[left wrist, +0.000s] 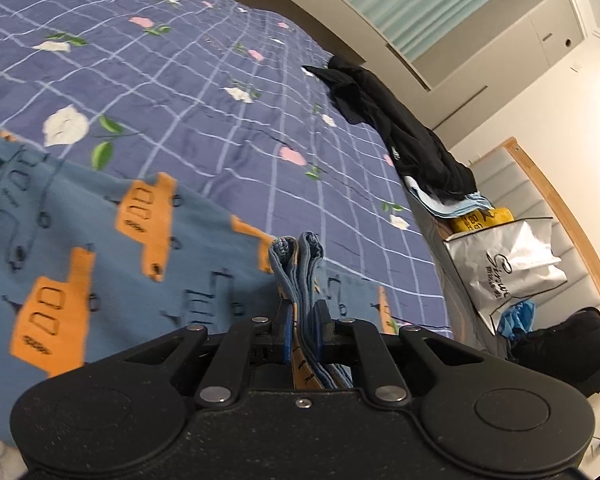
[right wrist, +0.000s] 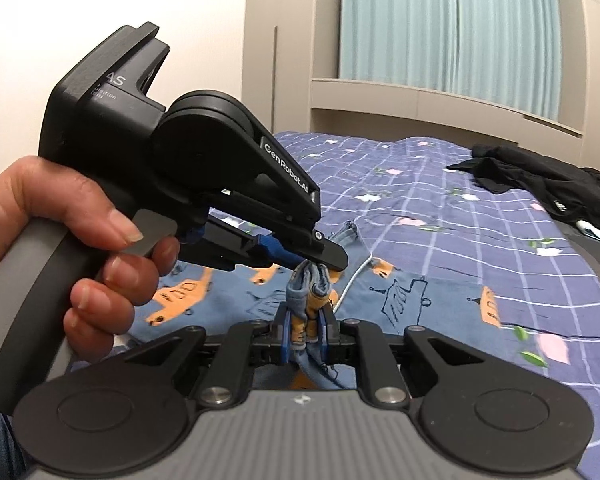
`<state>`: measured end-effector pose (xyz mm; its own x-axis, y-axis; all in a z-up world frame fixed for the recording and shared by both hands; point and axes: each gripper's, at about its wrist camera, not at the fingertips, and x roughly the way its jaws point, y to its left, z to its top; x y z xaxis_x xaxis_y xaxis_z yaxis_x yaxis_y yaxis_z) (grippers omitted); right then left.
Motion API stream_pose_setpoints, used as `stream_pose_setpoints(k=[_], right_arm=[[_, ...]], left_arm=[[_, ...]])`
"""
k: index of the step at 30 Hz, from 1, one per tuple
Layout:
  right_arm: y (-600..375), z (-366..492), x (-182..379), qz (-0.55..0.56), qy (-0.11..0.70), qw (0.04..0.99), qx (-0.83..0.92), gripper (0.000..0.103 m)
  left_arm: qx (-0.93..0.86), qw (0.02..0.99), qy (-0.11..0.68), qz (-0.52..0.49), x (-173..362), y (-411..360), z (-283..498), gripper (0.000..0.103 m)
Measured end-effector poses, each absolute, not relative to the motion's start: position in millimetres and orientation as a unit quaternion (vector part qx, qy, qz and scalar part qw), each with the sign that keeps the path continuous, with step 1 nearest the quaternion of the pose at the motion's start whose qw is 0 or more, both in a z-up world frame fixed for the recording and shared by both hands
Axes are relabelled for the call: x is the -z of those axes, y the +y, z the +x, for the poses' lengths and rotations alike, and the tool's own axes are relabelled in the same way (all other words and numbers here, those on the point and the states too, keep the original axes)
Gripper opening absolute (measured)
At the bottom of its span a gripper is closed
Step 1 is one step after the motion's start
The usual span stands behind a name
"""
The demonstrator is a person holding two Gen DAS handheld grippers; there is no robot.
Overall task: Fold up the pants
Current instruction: 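Lift both grasped edges and fold the pants over onto themselves, then open both grippers to release the folded pants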
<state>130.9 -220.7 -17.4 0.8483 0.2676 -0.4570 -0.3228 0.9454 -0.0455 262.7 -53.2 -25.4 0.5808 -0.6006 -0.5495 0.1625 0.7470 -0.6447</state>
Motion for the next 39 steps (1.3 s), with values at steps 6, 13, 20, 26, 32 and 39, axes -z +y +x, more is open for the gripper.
stream_pose_setpoints(k=[6, 13, 20, 26, 32, 39], right_arm=[[-204.2, 141.0, 23.8, -0.074, 0.248, 0.952, -0.164, 0.015], [-195.3, 143.8, 27.7, -0.085, 0.254, 0.948, -0.171, 0.016], [-186.6, 150.8, 30.0, -0.091, 0.253, 0.946, -0.182, 0.016], [-177.0, 157.9, 38.4, -0.099, 0.263, 0.941, -0.189, 0.016], [-177.9, 157.0, 41.4, -0.097, 0.261, 0.941, -0.193, 0.028], [-196.1, 139.9, 35.3, -0.103, 0.232, 0.95, -0.182, 0.072]], left_arm=[[0.216, 0.842, 0.407, -0.281, 38.2, -41.8, 262.6, 0.01], [0.211, 0.842, 0.404, -0.288, 41.1, -30.5, 261.4, 0.01], [0.201, 0.845, 0.403, -0.29, 42.7, -16.0, 259.3, 0.01], [0.187, 0.841, 0.414, -0.294, 53.6, -7.4, 259.0, 0.011], [0.171, 0.844, 0.415, -0.294, 55.3, -5.0, 259.2, 0.023], [0.133, 0.88, 0.383, -0.248, 45.4, -11.0, 258.3, 0.069]])
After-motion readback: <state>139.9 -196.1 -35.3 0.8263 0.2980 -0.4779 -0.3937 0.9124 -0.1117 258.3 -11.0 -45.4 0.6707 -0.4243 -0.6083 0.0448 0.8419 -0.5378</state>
